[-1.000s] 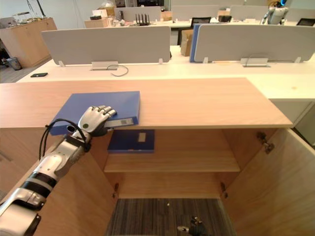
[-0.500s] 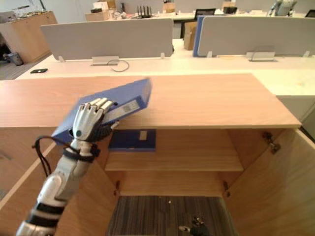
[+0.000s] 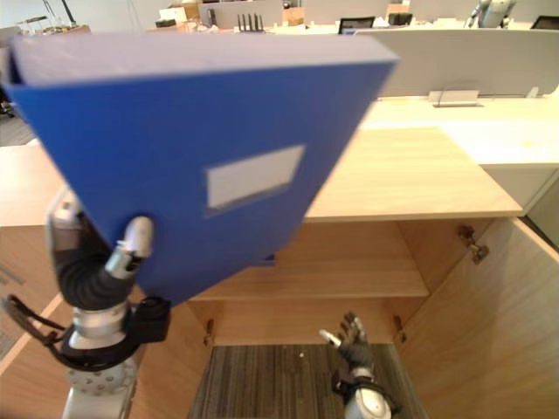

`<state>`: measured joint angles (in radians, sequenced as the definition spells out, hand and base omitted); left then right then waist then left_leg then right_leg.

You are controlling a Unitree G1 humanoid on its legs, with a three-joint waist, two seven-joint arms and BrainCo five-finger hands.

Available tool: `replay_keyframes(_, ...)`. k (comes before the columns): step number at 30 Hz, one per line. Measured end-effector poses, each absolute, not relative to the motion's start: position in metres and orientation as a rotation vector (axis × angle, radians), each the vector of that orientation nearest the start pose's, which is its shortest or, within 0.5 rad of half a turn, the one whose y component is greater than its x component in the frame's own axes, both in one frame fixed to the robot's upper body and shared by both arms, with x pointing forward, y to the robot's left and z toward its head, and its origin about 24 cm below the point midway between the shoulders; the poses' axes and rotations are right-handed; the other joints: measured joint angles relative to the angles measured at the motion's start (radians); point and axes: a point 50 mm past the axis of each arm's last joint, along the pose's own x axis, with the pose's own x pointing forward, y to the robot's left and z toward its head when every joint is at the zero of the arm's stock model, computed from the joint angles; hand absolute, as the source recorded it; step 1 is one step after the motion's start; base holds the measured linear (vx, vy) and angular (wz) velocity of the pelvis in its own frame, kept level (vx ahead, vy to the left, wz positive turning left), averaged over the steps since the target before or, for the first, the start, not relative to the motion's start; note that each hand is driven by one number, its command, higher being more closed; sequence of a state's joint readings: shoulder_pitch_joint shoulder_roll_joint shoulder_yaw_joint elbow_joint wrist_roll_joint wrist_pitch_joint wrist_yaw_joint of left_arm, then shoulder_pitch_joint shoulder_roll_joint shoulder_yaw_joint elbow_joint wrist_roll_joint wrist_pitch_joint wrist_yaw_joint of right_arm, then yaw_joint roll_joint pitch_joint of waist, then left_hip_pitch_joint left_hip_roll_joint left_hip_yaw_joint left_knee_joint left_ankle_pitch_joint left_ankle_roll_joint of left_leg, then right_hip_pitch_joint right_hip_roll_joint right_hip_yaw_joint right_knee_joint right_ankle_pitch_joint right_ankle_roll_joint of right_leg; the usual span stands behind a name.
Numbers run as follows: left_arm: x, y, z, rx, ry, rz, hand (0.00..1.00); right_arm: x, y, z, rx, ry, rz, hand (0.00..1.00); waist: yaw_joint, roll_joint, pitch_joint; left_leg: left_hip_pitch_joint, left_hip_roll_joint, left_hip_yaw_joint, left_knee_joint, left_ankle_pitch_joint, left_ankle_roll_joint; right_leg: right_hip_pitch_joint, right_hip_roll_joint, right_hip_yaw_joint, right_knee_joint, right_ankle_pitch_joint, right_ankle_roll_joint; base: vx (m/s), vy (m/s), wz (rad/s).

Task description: Walk over to the cabinet, pick up the folder, carry it to the office cabinet, place the folder inside the office cabinet, then close the office cabinet door

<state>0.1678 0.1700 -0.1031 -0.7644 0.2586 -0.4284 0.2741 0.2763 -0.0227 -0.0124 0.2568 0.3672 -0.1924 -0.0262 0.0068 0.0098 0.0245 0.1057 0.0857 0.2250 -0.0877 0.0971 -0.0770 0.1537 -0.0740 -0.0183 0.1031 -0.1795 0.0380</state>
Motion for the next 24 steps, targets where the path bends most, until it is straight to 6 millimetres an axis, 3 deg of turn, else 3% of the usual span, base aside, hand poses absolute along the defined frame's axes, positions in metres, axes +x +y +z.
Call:
replay_keyframes(5, 0.152, 0.156, 0.202, 0.058, -1.023, 0.115, 1.00, 0.195, -0.191, 0.023, 0.358, -0.085, -0.247, 0.00, 0.002, -0.003, 0.002, -0.002, -0.001, -0.002, 0.001, 0.004, -0.009, 0.000, 0.000, 0.000, -0.003, 0.000, 0.000, 0.00, 0.000, 0.00)
replay_keyframes(11, 0.151, 0.168, 0.203, -0.033, -1.014, 0.127, 1.00, 0.203, -0.199, 0.099, 0.411, -0.476, -0.223, 0.00, 0.001, -0.007, 0.005, -0.002, -0.001, -0.009, 0.001, 0.001, -0.008, 0.001, 0.001, 0.000, -0.001, 0.000, 0.000, 0.00, 0.000, 0.00)
replay_keyframes(19, 0.153, 0.171, 0.206, -0.039, -1.024, 0.099, 1.00, 0.219, -0.192, 0.133, 0.493, -0.629, -0.083, 0.00, 0.003, -0.005, 0.008, -0.002, -0.004, -0.015, 0.005, 0.001, -0.007, 0.002, 0.000, -0.001, 0.005, 0.000, 0.001, -0.03, 0.008, 0.01)
replay_keyframes(24, 0.160, 0.168, 0.205, -0.059, -1.023, 0.066, 1.00, 0.233, -0.173, 0.155, 0.514, -0.693, 0.120, 0.00, 0.003, -0.002, 0.011, -0.002, -0.004, -0.018, 0.006, 0.003, -0.006, 0.002, 0.000, -0.002, 0.007, 0.000, 0.001, -0.02, 0.003, 0.00)
